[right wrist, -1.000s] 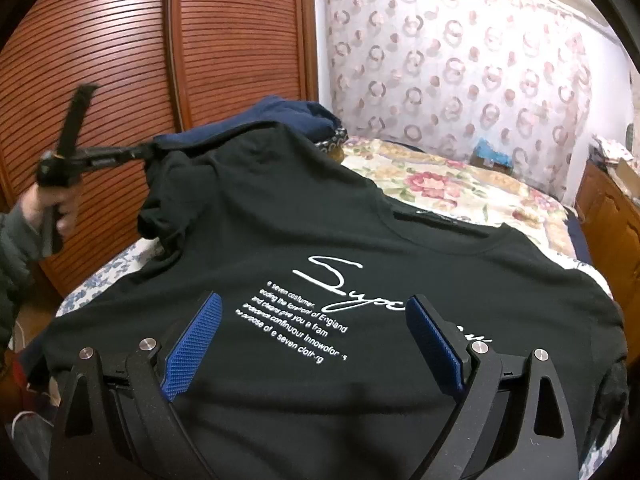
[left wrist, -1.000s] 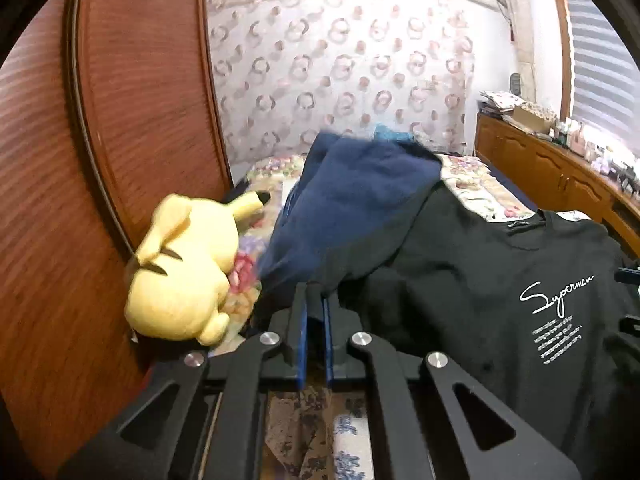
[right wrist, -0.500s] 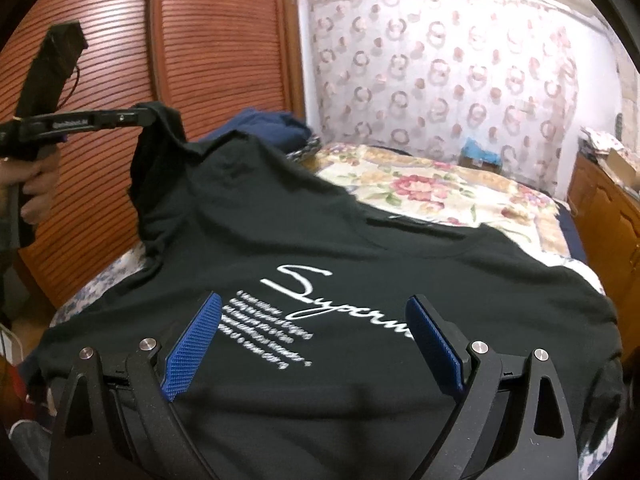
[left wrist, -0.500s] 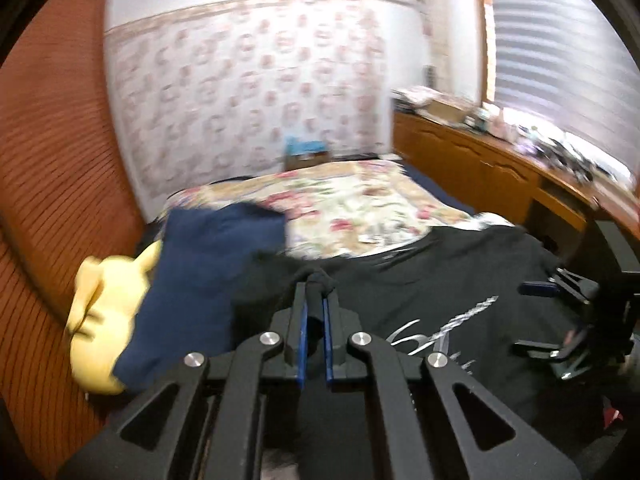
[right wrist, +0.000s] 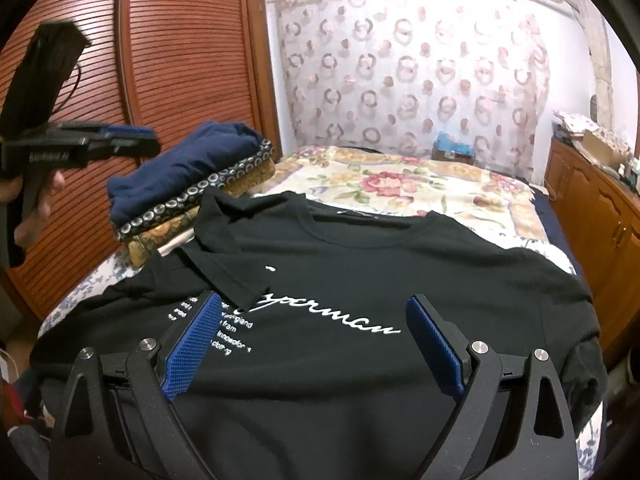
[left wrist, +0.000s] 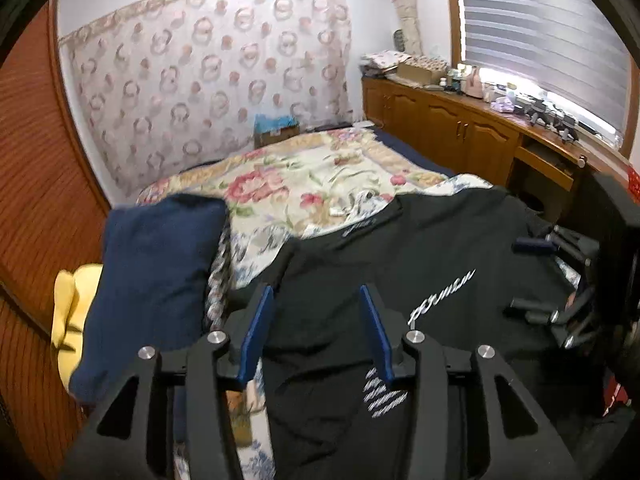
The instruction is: Fold small clothes
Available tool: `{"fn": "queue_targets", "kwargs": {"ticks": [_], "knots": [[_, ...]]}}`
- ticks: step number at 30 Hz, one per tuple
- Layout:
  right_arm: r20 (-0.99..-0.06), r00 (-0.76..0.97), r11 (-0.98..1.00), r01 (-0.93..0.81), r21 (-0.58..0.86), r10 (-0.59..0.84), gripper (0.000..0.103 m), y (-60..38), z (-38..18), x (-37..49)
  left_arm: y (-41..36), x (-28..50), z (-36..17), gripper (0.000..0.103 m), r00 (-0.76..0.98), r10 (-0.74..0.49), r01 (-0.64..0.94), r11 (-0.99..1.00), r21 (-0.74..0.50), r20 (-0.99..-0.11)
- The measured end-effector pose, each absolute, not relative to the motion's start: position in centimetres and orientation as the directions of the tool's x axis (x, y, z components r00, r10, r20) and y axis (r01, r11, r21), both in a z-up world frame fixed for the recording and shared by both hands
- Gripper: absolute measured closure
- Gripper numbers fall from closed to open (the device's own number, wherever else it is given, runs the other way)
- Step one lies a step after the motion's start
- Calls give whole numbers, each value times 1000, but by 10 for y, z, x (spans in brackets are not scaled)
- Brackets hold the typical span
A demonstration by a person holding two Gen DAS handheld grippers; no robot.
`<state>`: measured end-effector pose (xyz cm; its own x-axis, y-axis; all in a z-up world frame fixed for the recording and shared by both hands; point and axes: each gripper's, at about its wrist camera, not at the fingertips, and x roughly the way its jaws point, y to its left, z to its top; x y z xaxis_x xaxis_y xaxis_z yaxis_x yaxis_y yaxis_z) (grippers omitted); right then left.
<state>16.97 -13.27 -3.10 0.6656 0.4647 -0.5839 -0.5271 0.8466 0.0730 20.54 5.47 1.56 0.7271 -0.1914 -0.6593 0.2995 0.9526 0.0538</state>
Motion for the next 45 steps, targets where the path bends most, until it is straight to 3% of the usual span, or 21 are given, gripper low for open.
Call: {"fn": "queue_targets", "kwargs": {"ticks": [11, 13, 14, 16, 26, 35, 37, 39, 45], "knots": [[-631, 575, 779, -623, 74, 520, 10, -97, -33, 198, 105, 179, -68, 54, 666, -194, 181, 979, -96, -720], [-652, 547, 765, -640, 80, 526, 13, -88, -38, 204, 100, 177, -80, 67, 650, -210, 187, 976, -114, -730], [-664, 526, 754, -650, 89, 532, 14, -83, -42, 208, 98, 178, -84, 68, 645, -214, 189, 975, -118, -734], [-680, 501, 745, -660, 100, 535, 18, -75, -49, 212, 93, 180, -94, 76, 627, -228, 195, 972, -134, -745], [-757, 373, 704, -692, 158, 537, 38, -50, -84, 227, 99, 200, -113, 75, 601, -185, 117, 983, -143, -777], [-772, 364, 689, -713, 130, 521, 62, -39, -95, 229, 108, 191, -119, 71, 606, -180, 76, 983, -169, -775], [-772, 364, 691, -711, 132, 521, 66, -39, -95, 230, 105, 190, -118, 89, 614, -182, 95, 983, -157, -768], [-771, 363, 693, -708, 137, 523, 67, -40, -95, 231, 100, 187, -116, 99, 631, -161, 103, 987, -123, -759], [-770, 365, 694, -706, 138, 523, 69, -40, -96, 233, 88, 166, -90, 102, 688, -191, 160, 981, -110, -701]]}}
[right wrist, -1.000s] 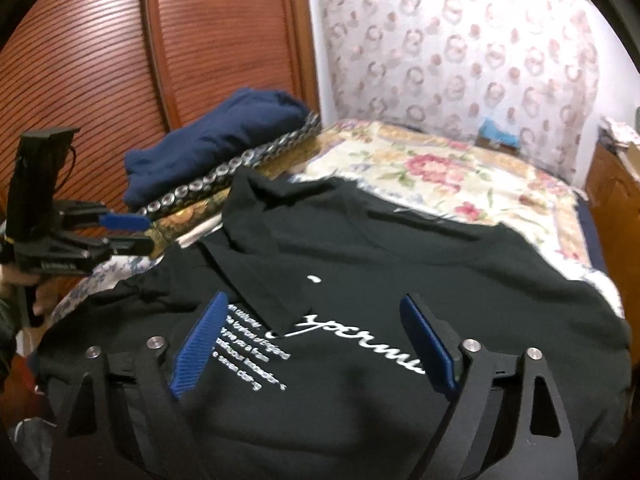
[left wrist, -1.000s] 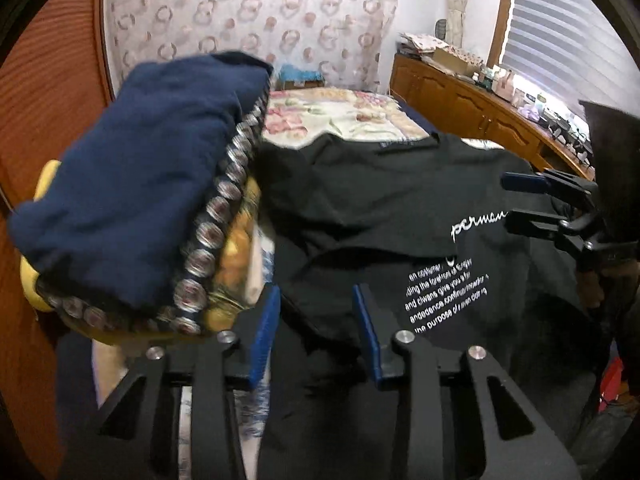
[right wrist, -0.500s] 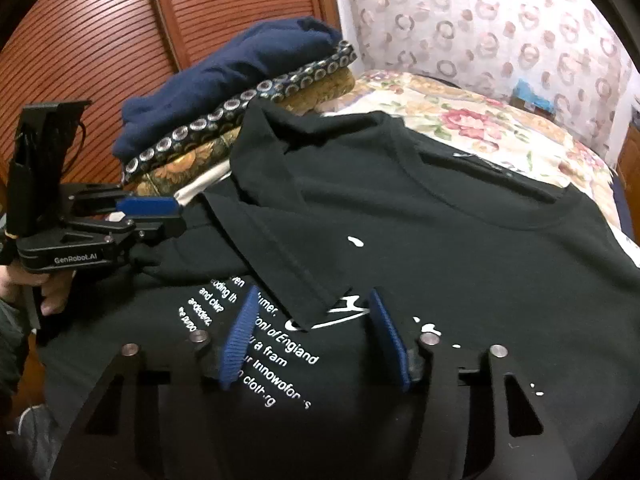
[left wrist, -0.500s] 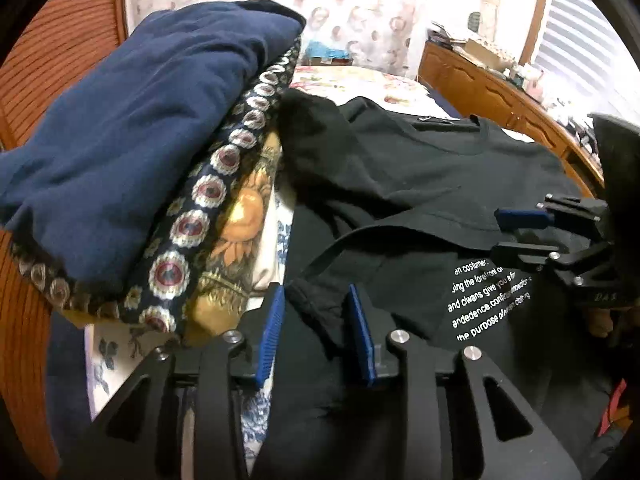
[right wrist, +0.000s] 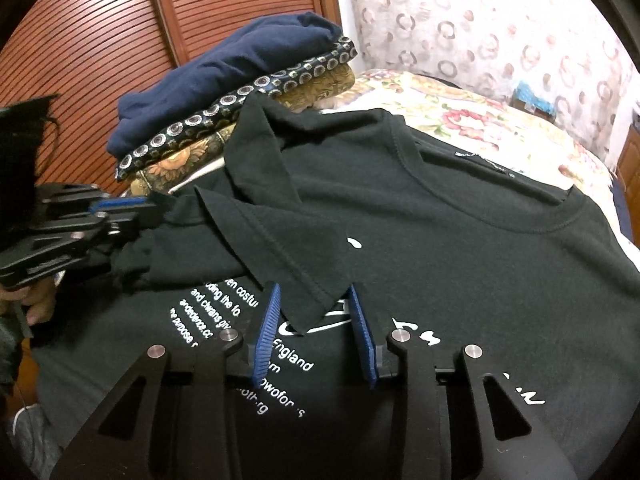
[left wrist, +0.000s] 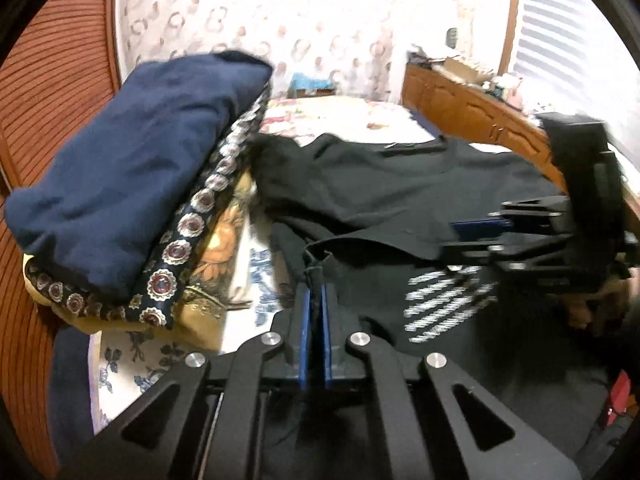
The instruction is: Fold small clothes
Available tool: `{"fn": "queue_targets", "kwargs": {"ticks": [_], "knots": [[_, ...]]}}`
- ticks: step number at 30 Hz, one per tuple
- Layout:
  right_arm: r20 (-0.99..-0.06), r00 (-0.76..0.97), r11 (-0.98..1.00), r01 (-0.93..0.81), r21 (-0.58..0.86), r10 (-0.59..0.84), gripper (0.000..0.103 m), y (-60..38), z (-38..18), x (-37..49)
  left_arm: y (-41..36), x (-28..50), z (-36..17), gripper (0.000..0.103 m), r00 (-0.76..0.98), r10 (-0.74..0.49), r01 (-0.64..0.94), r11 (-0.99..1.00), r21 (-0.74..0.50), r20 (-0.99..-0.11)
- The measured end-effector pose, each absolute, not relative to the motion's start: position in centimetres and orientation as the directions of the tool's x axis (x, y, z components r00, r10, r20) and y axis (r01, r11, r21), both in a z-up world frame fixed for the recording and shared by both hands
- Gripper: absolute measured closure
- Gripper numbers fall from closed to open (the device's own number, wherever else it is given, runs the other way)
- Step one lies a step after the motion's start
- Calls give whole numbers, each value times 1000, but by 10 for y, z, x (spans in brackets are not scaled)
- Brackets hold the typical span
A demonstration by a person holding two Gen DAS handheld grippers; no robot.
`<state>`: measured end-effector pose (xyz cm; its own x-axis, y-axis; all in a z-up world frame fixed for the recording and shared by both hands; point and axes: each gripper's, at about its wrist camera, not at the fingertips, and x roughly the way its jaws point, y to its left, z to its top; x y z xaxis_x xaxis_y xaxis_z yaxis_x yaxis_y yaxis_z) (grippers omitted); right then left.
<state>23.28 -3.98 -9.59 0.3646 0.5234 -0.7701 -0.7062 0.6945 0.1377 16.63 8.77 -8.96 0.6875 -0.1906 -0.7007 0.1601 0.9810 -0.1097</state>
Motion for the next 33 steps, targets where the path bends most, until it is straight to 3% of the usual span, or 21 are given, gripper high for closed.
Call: {"fn": "queue_targets", "kwargs": {"ticks": [10, 16, 26, 28, 30, 33], "knots": [[-772, 374, 695, -709, 120, 514, 93, -43, -96, 237, 78, 143, -65, 100, 717, -181, 189, 980, -62, -673], [-767, 376, 691, -713, 120, 520, 94, -42, -96, 236, 84, 152, -76, 88, 697, -169, 157, 984, -82, -697], [-766, 377, 691, -713, 120, 521, 94, -42, -95, 236, 77, 159, -75, 85, 707, -194, 180, 979, -92, -680], [-766, 377, 691, -713, 119, 521, 94, -42, -95, 235, 76, 162, -72, 86, 718, -196, 188, 978, -85, -667], [-765, 378, 691, -713, 118, 521, 94, -42, -95, 235, 75, 165, -73, 101, 710, -199, 199, 977, -78, -675], [-765, 377, 691, -713, 119, 521, 94, -42, -95, 236, 70, 164, -69, 103, 710, -213, 220, 972, -77, -672]]}}
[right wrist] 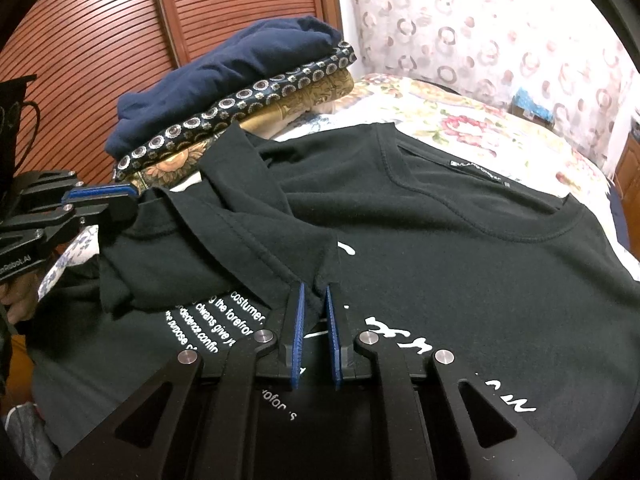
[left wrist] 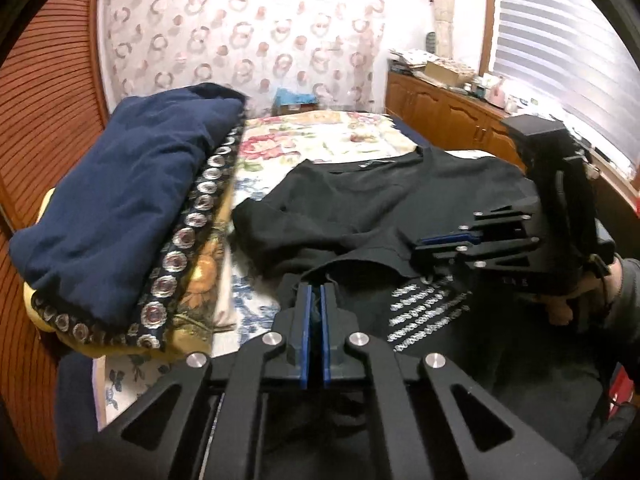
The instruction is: Fold small clothes
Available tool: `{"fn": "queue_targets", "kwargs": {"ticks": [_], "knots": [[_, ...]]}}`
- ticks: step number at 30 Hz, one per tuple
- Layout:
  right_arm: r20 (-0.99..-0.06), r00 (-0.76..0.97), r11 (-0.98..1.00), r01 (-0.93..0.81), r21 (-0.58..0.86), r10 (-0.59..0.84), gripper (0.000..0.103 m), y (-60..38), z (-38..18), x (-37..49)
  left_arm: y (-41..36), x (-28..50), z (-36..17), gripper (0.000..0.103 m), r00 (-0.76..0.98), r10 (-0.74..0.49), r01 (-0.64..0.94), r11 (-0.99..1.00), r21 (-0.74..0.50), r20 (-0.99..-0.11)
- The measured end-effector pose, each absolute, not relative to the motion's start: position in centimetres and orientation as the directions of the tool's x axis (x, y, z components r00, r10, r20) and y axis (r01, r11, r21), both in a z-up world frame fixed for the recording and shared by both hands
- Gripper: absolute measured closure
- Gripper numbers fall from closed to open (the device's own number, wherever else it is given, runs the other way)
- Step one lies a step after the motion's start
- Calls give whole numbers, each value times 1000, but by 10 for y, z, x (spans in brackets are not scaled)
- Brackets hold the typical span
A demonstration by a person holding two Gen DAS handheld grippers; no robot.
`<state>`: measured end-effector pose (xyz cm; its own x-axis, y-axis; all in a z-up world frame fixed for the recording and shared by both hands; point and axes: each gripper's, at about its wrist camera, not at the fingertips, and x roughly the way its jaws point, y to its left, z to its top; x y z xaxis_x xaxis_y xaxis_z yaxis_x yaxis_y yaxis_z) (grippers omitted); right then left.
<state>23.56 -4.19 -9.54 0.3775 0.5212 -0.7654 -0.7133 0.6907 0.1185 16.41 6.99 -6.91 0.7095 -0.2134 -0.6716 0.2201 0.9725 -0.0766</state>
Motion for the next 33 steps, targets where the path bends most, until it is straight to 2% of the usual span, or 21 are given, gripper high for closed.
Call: {"fn": "queue_targets", "kwargs": {"ticks": [8, 13, 17, 20, 23, 25, 27, 30, 33], "knots": [[-758, 374, 685, -716, 130, 535, 97, -45, -92, 235, 48, 137, -43, 103, 712, -311, 302, 945, -124, -630], [-718, 401, 687, -711, 148, 569, 100, -65, -68, 237, 31, 125, -35, 103, 669, -393, 352, 915, -197, -632], [-695, 446, 705, -698, 124, 564, 101, -88, -47, 235, 22, 120, -38, 103, 652, -411, 359, 907, -218, -637], [-704, 467, 727, -679, 103, 535, 100, -99, -46, 236, 18, 114, -35, 96, 651, -413, 361, 906, -219, -637], [-711, 470, 737, -669, 100, 523, 100, -103, -48, 239, 20, 108, -31, 85, 673, -375, 343, 922, -179, -637], [-708, 463, 730, -675, 108, 533, 100, -99, -47, 240, 30, 107, -31, 68, 689, -337, 310, 937, -160, -642], [-700, 459, 720, -685, 114, 547, 100, -92, -47, 242, 41, 108, -33, 66, 700, -292, 271, 953, -136, -652], [-695, 449, 698, -708, 106, 561, 92, -78, -45, 245, 59, 110, -43, 59, 703, -232, 219, 970, -105, -672], [-694, 422, 665, -739, 109, 583, 79, -58, -44, 252, 78, 114, -61, 54, 690, -175, 162, 983, -86, -703]]}}
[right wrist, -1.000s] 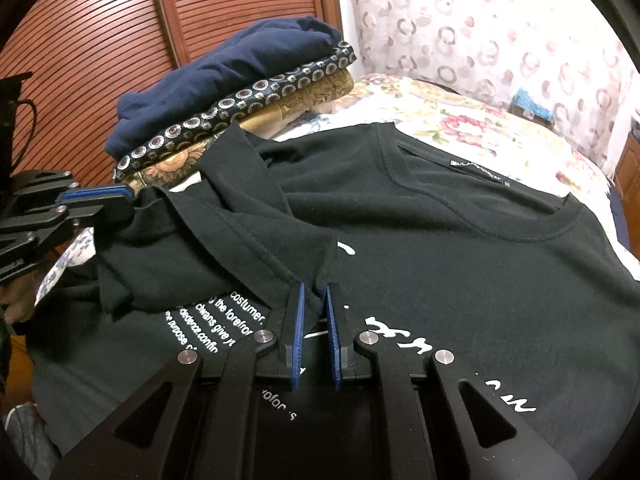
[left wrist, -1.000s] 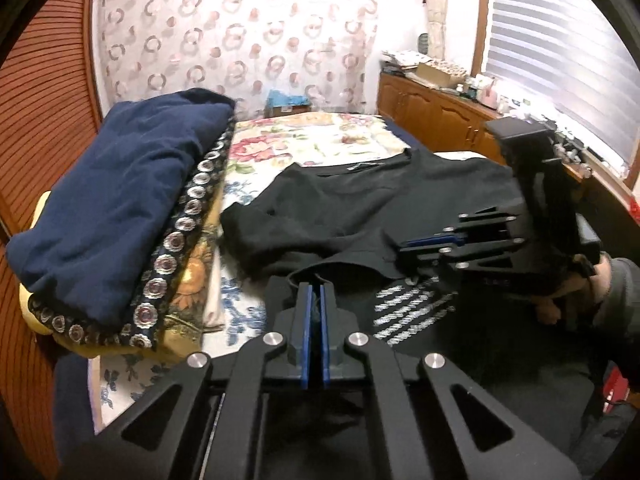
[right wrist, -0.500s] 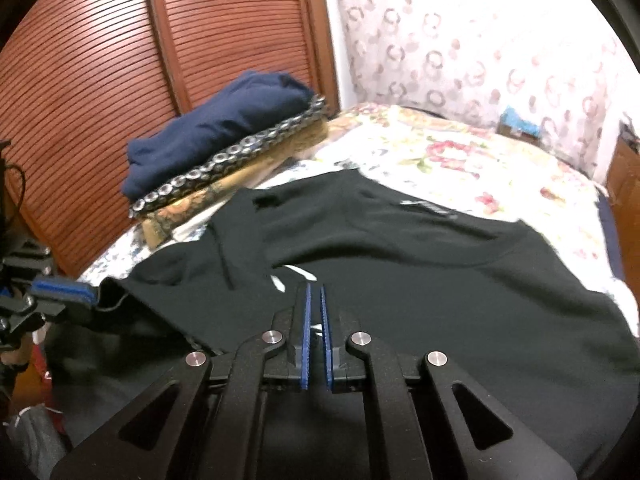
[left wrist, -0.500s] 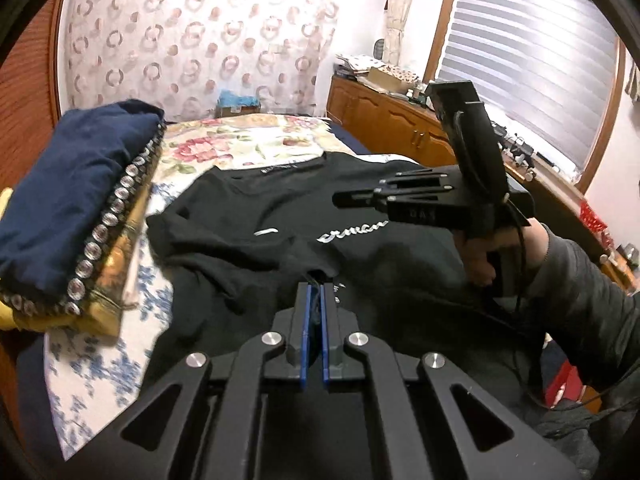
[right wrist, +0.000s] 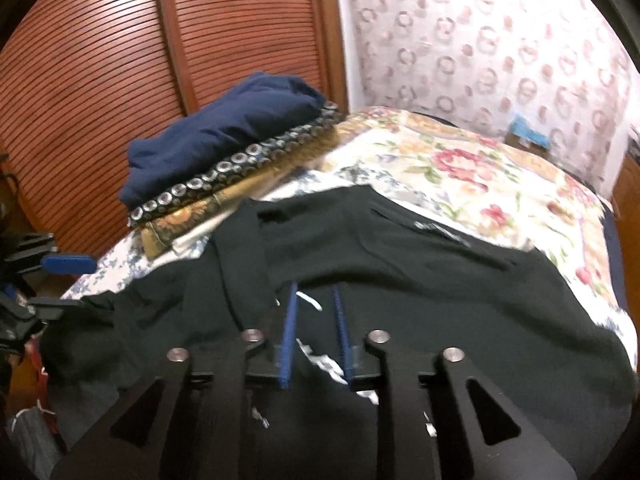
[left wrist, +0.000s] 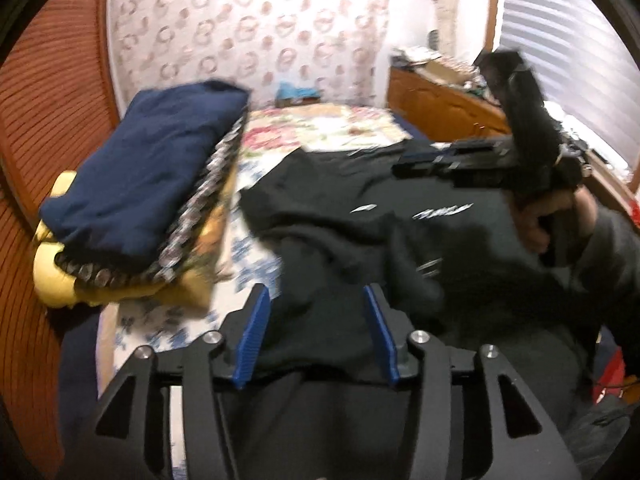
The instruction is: Fold small clothes
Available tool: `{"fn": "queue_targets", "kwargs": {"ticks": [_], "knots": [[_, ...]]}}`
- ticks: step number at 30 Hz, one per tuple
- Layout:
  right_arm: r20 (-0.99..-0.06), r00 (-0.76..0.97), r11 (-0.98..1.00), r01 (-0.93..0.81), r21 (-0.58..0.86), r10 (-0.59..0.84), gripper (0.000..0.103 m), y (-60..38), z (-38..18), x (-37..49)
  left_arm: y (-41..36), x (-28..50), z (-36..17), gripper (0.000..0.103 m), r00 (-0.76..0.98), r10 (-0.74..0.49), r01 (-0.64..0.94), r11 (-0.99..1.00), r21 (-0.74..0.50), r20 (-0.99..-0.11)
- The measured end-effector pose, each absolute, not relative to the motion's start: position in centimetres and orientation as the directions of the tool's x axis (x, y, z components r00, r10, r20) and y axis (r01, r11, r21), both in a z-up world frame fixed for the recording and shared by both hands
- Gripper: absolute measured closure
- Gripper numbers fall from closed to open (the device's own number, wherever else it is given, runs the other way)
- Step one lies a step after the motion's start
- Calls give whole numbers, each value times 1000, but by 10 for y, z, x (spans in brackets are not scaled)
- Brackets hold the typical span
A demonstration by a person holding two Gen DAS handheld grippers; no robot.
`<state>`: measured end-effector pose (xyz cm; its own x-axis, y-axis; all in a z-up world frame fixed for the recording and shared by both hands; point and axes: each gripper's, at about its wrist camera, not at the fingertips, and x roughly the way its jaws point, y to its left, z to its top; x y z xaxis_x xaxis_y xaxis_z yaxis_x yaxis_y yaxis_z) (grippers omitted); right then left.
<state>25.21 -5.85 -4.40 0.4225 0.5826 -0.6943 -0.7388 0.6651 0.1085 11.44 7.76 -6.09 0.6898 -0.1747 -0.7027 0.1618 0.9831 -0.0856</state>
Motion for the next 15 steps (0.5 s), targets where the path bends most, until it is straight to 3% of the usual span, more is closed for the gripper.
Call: {"fn": "queue_targets", "kwargs": {"ticks": [3, 15], "knots": [[-696, 387, 635, -762, 129, 605, 71, -40, -45, 263, 94, 118, -80, 53, 669, -149, 112, 989, -99, -728], [-748, 191, 507, -833, 219, 636, 69, 61, -68, 303, 106, 123, -104, 54, 635, -245, 117, 968, -222, -733]]}}
